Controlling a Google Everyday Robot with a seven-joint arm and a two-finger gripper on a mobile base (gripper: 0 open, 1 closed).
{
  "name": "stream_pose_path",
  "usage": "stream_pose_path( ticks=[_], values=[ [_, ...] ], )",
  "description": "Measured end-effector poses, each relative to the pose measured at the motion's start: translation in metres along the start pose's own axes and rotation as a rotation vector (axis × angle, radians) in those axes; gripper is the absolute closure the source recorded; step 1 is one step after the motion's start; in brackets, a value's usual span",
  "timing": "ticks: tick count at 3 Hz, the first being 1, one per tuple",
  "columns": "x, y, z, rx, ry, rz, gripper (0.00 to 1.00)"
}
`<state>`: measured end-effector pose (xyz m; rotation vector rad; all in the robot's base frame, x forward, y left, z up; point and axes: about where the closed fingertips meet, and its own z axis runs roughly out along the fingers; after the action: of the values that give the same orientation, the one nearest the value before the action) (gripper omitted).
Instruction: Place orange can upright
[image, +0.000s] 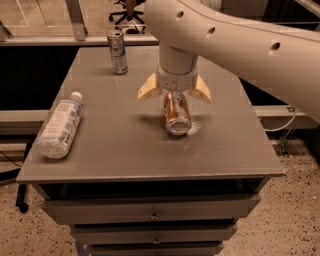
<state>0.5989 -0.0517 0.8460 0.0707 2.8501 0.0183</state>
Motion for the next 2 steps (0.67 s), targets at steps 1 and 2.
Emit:
stream_pose_path(
  ticks=[1,2],
  values=[
    [-0.0004,0.0034,0.0074,-0.054,0.030,-0.017,0.00],
    [0.0010,0.0036,0.0123,-0.082,0.053,-0.026,0.18]
  ],
)
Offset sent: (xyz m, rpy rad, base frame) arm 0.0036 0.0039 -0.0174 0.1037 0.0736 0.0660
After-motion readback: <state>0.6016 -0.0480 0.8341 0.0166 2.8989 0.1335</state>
